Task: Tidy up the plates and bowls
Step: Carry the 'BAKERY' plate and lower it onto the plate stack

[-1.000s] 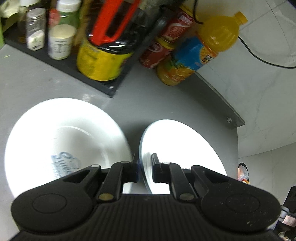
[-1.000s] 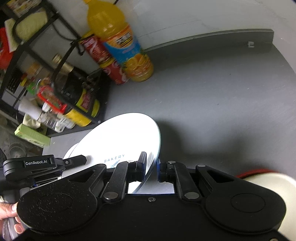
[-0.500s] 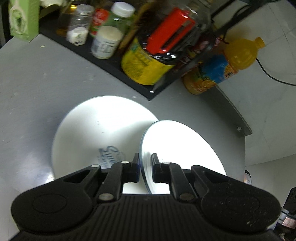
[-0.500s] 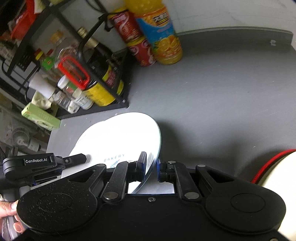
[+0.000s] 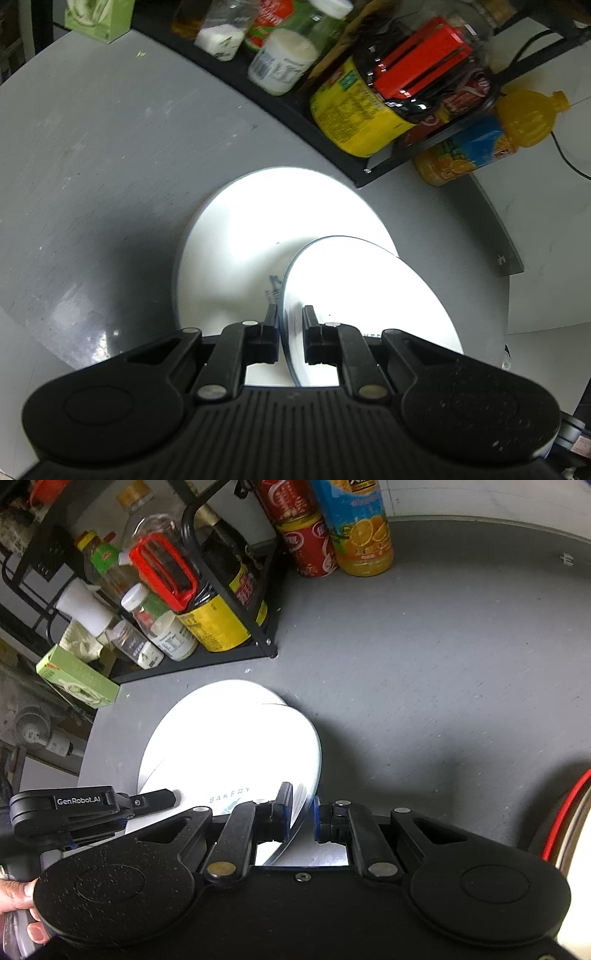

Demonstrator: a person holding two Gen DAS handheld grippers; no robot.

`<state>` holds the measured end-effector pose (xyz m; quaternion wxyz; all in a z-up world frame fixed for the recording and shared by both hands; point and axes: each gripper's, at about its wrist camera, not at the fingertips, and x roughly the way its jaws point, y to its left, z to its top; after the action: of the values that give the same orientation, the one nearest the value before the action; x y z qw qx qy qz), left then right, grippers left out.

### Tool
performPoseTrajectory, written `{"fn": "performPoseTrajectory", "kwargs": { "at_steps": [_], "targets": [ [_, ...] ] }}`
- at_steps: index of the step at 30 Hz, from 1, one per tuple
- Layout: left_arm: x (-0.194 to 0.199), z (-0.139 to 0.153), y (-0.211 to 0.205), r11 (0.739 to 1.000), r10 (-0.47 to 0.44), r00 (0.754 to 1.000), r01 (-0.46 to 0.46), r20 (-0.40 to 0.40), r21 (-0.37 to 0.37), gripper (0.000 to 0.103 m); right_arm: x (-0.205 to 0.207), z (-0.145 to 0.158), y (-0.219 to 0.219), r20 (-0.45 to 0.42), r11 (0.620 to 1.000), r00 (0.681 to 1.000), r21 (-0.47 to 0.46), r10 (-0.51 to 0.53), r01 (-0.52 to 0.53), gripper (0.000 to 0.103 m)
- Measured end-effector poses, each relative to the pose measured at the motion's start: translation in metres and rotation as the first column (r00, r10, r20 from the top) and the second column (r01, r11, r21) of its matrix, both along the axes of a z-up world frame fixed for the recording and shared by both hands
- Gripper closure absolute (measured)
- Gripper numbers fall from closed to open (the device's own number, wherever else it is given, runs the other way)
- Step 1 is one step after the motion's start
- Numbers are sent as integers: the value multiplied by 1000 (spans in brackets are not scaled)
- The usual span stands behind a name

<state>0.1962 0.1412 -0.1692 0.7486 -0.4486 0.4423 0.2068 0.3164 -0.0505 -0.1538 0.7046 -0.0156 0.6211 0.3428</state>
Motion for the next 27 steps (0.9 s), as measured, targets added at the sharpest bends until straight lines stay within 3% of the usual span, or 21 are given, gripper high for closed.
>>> {"fn": "performPoseTrajectory", "kwargs": {
  "at_steps": [22, 27],
  "targets": [
    [5, -24, -1, 999, 2, 998, 0, -65, 34, 89, -11, -11, 18, 56, 996, 998, -77, 40, -35, 94],
    [10, -21, 2, 998, -12, 992, 19, -122, 57, 88, -14, -14, 23, 62, 996, 997, -76, 46, -41, 95]
  ]
}}
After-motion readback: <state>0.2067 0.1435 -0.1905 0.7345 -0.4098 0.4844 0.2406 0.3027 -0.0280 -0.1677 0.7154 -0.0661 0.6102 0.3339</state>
